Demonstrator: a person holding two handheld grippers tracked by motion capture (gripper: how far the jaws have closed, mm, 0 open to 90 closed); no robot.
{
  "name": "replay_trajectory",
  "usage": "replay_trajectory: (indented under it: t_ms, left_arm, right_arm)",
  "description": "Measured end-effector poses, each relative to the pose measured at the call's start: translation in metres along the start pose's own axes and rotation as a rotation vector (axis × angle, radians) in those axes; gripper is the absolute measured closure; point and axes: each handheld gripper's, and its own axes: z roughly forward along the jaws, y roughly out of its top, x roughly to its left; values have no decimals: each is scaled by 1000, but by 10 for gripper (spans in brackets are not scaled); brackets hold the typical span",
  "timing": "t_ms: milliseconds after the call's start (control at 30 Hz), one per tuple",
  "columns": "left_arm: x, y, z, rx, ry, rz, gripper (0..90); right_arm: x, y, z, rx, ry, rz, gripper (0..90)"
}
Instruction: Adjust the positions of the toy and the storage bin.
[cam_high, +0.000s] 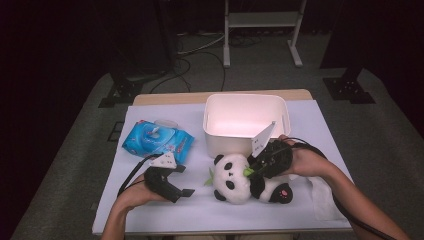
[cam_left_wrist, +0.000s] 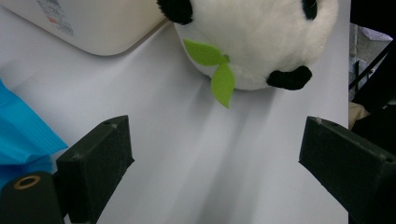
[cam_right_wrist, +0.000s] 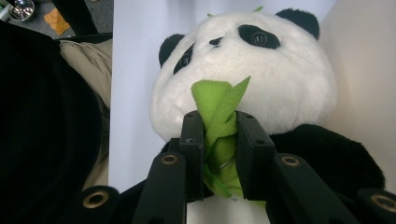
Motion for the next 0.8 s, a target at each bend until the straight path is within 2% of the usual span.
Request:
replay_trajectory:
  t_ms: [400, 800]
  left_arm:
    - [2, -3, 0, -6, -2, -18, 88]
    - [4, -5, -1, -7, -2, -23, 88]
  right_arm:
    - [-7, 5, -13, -13, 8, 5, 753]
    - [-7, 14, -21, -13, 20, -22, 755]
